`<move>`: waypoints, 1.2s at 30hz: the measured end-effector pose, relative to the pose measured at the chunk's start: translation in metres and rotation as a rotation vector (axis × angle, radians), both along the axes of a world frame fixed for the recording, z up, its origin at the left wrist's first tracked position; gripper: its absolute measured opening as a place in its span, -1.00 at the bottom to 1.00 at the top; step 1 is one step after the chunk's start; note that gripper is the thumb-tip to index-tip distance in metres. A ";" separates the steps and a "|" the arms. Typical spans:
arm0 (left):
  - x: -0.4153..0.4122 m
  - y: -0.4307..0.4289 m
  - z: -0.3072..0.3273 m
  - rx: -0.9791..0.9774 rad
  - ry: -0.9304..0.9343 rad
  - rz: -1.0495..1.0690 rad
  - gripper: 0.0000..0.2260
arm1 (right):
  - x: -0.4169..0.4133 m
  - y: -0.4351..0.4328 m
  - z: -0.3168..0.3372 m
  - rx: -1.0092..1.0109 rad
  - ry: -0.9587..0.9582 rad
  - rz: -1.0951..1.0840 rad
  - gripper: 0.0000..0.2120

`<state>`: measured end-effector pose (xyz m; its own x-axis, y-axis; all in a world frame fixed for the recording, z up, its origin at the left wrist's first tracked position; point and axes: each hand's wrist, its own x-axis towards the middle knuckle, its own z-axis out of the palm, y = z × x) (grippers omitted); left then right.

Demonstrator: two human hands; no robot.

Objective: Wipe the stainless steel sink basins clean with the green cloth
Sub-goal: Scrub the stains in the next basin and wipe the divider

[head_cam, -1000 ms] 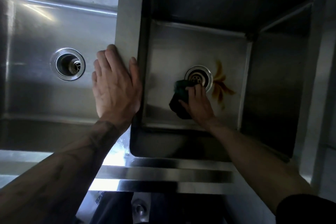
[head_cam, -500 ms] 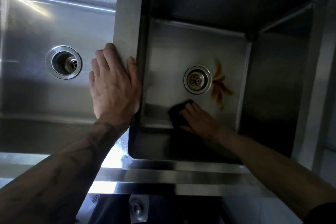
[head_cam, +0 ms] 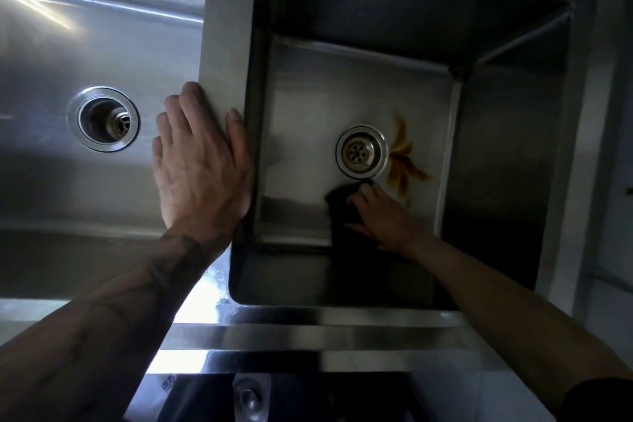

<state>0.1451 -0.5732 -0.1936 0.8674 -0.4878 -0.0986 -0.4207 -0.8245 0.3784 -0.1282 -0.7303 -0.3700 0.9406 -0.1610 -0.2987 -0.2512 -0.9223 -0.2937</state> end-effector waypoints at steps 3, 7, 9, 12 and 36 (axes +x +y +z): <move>0.000 0.000 -0.002 0.003 -0.006 -0.001 -0.58 | 0.023 -0.005 -0.004 -0.107 -0.037 -0.361 -0.54; 0.000 0.000 -0.002 0.002 -0.006 0.002 -0.58 | -0.007 0.013 0.007 -0.014 -0.009 -0.064 -0.52; 0.001 0.000 -0.001 0.001 -0.008 0.003 -0.58 | -0.024 0.005 0.010 0.019 0.035 0.102 -0.52; 0.000 0.000 -0.001 -0.007 -0.007 0.006 -0.59 | -0.012 -0.018 -0.005 0.021 0.047 -0.172 -0.53; -0.002 0.000 -0.002 -0.011 -0.014 0.021 -0.64 | -0.021 -0.026 0.002 0.065 0.121 -0.298 -0.53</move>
<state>0.1433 -0.5730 -0.1951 0.8788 -0.4703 -0.0808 -0.4086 -0.8291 0.3815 -0.1496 -0.7561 -0.3678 0.8123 -0.4007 -0.4238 -0.5437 -0.7833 -0.3014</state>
